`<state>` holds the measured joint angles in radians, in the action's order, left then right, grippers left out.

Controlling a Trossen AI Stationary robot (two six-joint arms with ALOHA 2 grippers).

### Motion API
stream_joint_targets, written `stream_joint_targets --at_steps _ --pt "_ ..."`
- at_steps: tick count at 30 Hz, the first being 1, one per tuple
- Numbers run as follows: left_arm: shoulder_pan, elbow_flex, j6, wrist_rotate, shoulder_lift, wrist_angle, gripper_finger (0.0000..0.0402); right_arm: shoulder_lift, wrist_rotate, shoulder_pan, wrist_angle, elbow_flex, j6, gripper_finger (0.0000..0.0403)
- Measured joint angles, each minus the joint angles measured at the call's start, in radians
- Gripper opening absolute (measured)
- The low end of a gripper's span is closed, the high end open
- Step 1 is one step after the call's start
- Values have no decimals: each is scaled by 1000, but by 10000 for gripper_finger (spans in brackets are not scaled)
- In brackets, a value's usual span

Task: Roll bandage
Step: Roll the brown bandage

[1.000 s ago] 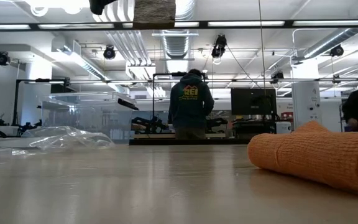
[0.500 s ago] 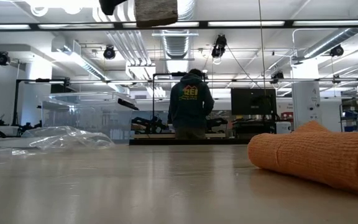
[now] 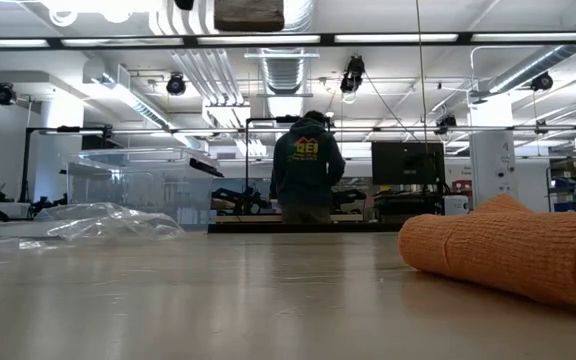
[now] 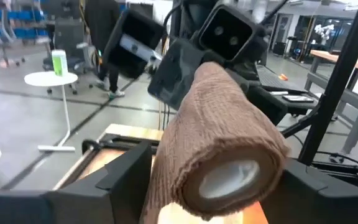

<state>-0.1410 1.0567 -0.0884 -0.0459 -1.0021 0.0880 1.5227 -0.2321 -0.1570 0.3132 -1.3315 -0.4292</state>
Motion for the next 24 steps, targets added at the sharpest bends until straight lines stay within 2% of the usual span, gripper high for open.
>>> stream_joint_targets --at_steps 6,17,20,24 --pt "0 95 52 7 6 93 242 0 6 0 50 0 90 54" --pt "-2 196 -61 9 -103 194 270 22 23 5 80 -1 -26 56" --pt "-2 208 -59 8 -110 194 258 25 23 5 76 -1 -28 53" --pt "-2 205 -49 8 -94 194 206 27 27 4 78 -1 -12 58"
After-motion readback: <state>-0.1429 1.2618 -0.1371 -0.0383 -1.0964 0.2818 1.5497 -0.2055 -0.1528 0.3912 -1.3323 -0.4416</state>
